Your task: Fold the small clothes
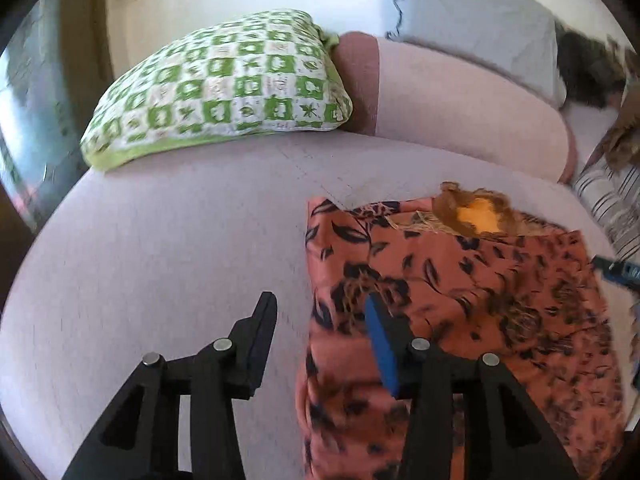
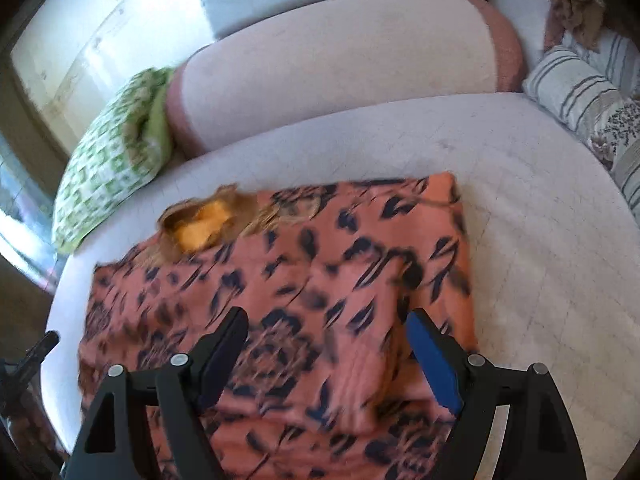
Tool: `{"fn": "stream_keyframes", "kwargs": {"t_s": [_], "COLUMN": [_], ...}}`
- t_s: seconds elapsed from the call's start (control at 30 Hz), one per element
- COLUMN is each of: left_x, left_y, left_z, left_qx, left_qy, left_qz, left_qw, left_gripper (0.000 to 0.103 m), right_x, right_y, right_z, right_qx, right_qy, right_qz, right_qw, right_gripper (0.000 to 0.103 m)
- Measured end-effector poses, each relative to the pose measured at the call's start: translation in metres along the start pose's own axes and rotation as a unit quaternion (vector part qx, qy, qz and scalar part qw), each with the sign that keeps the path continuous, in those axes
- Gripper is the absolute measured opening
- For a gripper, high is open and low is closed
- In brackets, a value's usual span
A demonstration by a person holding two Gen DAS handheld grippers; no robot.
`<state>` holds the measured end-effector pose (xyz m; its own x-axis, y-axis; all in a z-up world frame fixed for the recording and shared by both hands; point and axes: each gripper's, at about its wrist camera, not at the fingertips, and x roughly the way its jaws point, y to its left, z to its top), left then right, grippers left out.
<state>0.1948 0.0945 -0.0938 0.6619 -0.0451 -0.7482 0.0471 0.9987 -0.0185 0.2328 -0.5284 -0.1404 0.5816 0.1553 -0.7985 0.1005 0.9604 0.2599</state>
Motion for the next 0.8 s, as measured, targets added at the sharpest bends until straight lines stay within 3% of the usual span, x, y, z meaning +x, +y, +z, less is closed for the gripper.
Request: {"fn": "stream_keyframes", "kwargs": {"t_s": [0.1, 0.13, 0.17, 0.2, 0.23, 0.27, 0.33, 0.37, 0.4, 0.43, 0.5, 0.57, 0.6, 0.63, 0.7, 0.8], "left_x": [0.054, 0.068, 0.084, 0.082, 0.074, 0.058, 0.051, 0.062, 0.085, 0.097, 0.073, 0.043, 0.027, 0.017, -0.012, -0.028], "left_y": [0.000, 0.004, 0.008, 0.009, 0.005, 0.000, 0.000, 0.008, 0.016, 0.021, 0.013, 0.017, 0.018, 0.018, 0.012, -0.006], "left_z": [0.008, 0.007, 0.005, 0.006, 0.010, 0.013, 0.012, 0.011, 0.006, 0.002, 0.007, 0.009, 0.010, 0.009, 0.000, -0.022], "left_qx": [0.005, 0.004, -0.011, -0.017, -0.007, 0.010, 0.016, 0.002, -0.015, -0.023, 0.008, -0.016, -0.026, -0.031, -0.036, -0.022], "left_qy": [0.055, 0.075, 0.099, 0.089, 0.073, 0.025, -0.007, 0.012, 0.065, 0.084, 0.048, 0.007, -0.002, -0.010, -0.039, -0.037], "left_qz": [0.021, 0.021, 0.000, -0.009, -0.001, 0.030, 0.068, 0.072, 0.059, 0.051, 0.062, 0.013, -0.005, -0.011, -0.026, -0.070], "left_qw": [0.9982, 0.9969, 0.9950, 0.9958, 0.9973, 0.9992, 0.9975, 0.9974, 0.9961, 0.9949, 0.9969, 0.9998, 0.9997, 0.9994, 0.9983, 0.9966], "left_gripper": [0.046, 0.031, 0.024, 0.011, 0.004, 0.003, 0.000, 0.000, 0.000, 0.001, 0.003, 0.013, 0.028, 0.041, 0.049, 0.056], "right_x": [0.019, 0.035, 0.047, 0.059, 0.064, 0.060, 0.039, 0.032, 0.030, 0.042, 0.078, 0.061, 0.051, 0.036, 0.006, -0.023], "right_y": [-0.007, -0.006, -0.005, -0.004, 0.000, 0.005, 0.022, 0.028, 0.030, 0.025, 0.011, 0.010, 0.011, 0.011, 0.012, 0.015], "right_z": [0.014, 0.017, 0.018, 0.017, 0.017, 0.018, 0.022, 0.023, 0.024, 0.023, 0.016, 0.014, 0.013, 0.010, 0.003, -0.012], "right_qx": [0.009, 0.004, -0.004, -0.012, -0.024, -0.035, -0.081, -0.097, -0.105, -0.100, -0.080, -0.074, -0.069, -0.065, -0.058, -0.043], "right_qy": [0.007, 0.035, 0.059, 0.080, 0.086, 0.080, 0.028, 0.009, -0.009, -0.008, 0.060, 0.025, 0.017, -0.003, -0.040, -0.041], "right_qz": [-0.010, -0.010, -0.013, -0.016, -0.018, -0.017, -0.033, -0.041, -0.050, -0.055, -0.057, -0.054, -0.055, -0.057, -0.038, 0.053], "right_qw": [1.000, 0.999, 0.998, 0.997, 0.996, 0.996, 0.996, 0.994, 0.993, 0.993, 0.993, 0.995, 0.996, 0.996, 0.997, 0.997], "right_gripper": [0.083, 0.075, 0.056, 0.019, 0.012, 0.010, 0.010, 0.010, 0.014, 0.026, 0.032, 0.063, 0.085, 0.085, 0.085, 0.085]}}
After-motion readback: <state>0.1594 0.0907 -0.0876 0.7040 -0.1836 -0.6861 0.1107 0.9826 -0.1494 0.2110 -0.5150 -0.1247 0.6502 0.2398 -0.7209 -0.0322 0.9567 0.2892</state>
